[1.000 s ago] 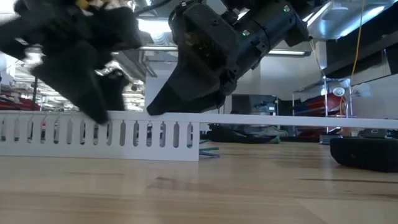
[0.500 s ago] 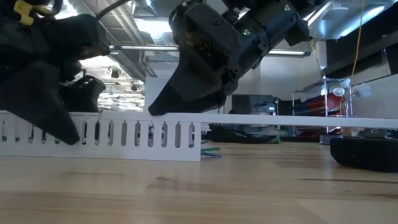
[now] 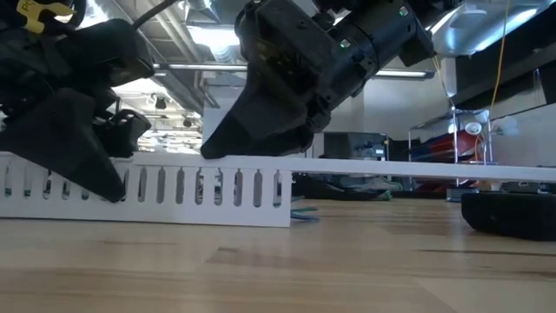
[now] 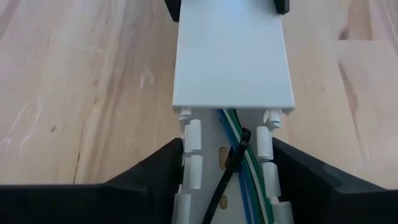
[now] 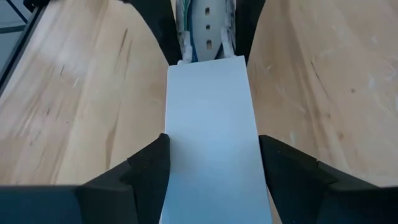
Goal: Ziptie cables
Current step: Close the white cable duct lid
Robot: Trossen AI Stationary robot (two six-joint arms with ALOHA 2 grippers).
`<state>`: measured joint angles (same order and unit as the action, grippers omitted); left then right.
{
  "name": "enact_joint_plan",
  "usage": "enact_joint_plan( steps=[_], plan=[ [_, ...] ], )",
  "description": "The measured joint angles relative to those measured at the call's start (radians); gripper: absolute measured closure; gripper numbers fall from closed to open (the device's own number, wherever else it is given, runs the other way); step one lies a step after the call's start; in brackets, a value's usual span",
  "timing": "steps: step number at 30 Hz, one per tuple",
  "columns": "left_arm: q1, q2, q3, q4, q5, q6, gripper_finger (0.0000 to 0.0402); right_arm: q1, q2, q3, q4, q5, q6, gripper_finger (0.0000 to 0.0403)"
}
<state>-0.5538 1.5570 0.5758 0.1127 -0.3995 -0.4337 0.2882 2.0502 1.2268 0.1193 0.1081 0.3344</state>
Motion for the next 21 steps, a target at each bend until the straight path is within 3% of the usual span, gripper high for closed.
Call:
enact_joint_plan(
  steps=[21],
  plan=[
    [0.023,0.064,0.008,0.123,0.0,0.023,0.0192,0.0,0.056,0.035,0.064,0.005,0.006,0.0185]
  ],
)
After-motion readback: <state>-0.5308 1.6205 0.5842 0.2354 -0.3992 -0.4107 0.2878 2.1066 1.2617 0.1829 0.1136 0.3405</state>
